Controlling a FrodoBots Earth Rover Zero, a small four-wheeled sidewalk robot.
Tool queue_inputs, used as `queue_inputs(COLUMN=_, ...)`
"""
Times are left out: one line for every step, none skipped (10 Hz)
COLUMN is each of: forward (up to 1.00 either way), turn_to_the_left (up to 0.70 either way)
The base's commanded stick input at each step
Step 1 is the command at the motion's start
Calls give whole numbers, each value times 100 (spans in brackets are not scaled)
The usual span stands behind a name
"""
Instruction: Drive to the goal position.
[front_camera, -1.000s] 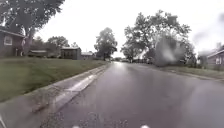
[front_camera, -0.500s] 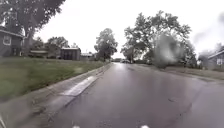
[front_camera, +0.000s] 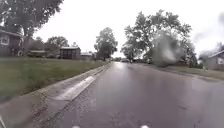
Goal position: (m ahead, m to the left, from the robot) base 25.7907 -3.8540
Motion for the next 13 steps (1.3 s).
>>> queue_inputs(forward=50, turn_to_the_left=0)
queue_inputs(forward=50, turn_to_the_left=0)
queue_inputs(forward=50, turn_to_the_left=0)
queue_inputs(forward=50, turn_to_the_left=0)
queue_inputs(forward=50, turn_to_the_left=0)
queue_inputs(forward=50, turn_to_the_left=0)
queue_inputs(forward=50, turn_to_the_left=0)
queue_inputs(forward=50, turn_to_the_left=0)
queue_inputs(forward=50, turn_to_the_left=0)
queue_inputs(forward=50, turn_to_the_left=0)
queue_inputs(forward=50, turn_to_the_left=0)
queue_inputs(forward=50, turn_to_the_left=0)
queue_inputs(forward=50, turn_to_the_left=0)
